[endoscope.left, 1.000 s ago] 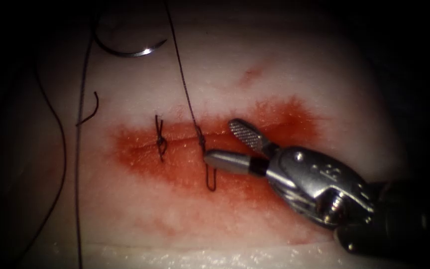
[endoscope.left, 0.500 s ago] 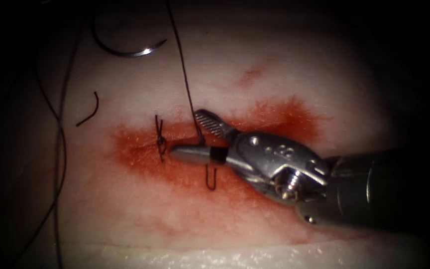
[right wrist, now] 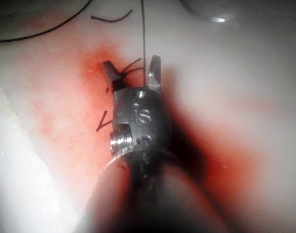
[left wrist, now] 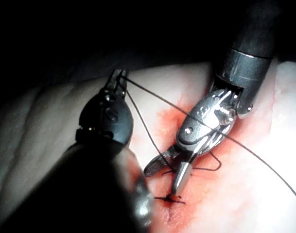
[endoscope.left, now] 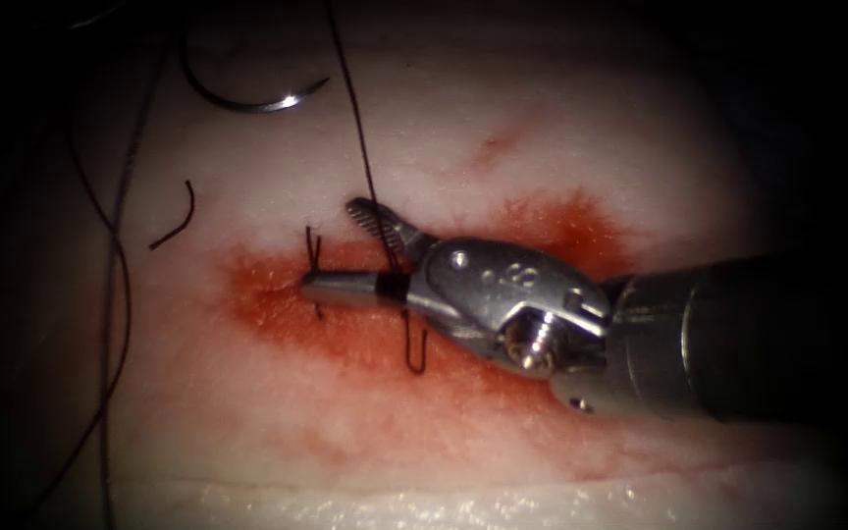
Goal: Wound Closure
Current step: Pull thread taut with left end-effector, then snip suture with right blades
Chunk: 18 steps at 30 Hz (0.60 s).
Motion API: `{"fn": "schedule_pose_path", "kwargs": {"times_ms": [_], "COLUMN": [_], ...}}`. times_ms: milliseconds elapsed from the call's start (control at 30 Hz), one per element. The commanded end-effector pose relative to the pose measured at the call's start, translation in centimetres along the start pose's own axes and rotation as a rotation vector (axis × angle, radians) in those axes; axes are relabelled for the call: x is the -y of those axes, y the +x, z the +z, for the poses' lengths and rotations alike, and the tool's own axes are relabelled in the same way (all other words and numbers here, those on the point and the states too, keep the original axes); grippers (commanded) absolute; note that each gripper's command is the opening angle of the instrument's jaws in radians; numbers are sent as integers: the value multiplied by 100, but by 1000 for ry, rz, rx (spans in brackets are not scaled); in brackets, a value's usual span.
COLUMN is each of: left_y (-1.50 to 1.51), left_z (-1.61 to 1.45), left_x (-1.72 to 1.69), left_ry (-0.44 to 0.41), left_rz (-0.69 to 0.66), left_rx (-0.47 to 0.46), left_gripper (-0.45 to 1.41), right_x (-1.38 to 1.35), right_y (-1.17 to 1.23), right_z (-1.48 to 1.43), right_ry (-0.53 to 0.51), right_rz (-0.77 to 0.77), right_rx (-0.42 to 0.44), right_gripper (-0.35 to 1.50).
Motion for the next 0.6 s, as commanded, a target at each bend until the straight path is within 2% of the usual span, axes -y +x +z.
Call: {"fn": "schedule_pose_path", "kwargs": {"times_ms": [33, 233, 367, 433, 467, 500, 533, 600], "left_y": [-2, 5, 5, 5, 6, 6, 7, 9], "left_z": [7, 7, 7, 7, 8, 8, 8, 7], "left_x": [2, -8, -9, -10, -11, -12, -13, -16], "left_ry": [-2, -6, -7, -7, -7, -8, -11, -16], "left_rz": [2, 3, 4, 4, 4, 5, 5, 5], "left_rx": [-4, -10, -10, -11, -11, -13, -16, -22], "left_gripper": [-45, -45, -45, -45, -45, -45, -45, -45], "right_x": [2, 4, 6, 5, 5, 5, 6, 7], "right_y": [-3, 0, 1, 1, 0, -1, -2, -2], "right_z": [10, 24, 29, 32, 33, 32, 33, 34], "right_ry": [0, -7, 1, -1, 1, -10, -23, -31], "right_rz": [0, -2, -7, -7, -8, -9, -10, -9], "right_rx": [-1, -8, -10, -10, -11, -11, -11, -8], "right_gripper": [116, 116, 108, 98, 59, -10, -35, -35]}}
